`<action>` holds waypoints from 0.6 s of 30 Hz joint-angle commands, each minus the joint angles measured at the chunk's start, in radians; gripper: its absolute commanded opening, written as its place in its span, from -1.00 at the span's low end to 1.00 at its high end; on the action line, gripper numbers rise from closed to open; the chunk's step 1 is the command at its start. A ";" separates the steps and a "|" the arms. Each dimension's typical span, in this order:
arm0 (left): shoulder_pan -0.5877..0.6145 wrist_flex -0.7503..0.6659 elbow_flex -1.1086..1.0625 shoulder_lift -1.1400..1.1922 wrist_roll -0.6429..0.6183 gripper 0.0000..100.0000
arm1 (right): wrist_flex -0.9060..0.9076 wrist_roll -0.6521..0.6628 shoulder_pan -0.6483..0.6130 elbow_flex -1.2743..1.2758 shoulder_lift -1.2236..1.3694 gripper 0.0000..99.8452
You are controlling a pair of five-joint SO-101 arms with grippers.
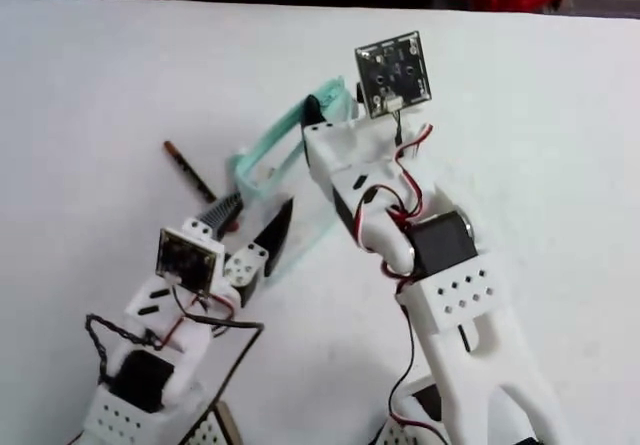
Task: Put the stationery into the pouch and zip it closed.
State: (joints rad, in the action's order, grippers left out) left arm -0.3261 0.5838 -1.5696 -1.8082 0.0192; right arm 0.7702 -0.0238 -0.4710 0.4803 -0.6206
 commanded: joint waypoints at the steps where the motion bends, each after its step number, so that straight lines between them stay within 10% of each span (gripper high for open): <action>1: 0.022 0.210 0.176 -0.012 -0.003 -0.64 | 0.016 -0.002 0.022 0.011 0.030 -0.59; 8: 0.268 0.499 0.376 -0.012 0.095 -0.64 | 0.012 -0.006 0.016 0.044 0.019 -0.59; 18: 0.483 0.557 0.459 0.005 0.180 -0.64 | 0.010 -0.006 0.018 0.063 0.019 -0.59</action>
State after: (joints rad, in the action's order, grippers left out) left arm 0.1082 1.1377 -1.1477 -1.8236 0.1864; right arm 0.7687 -0.0253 -0.4618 0.4971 -0.6160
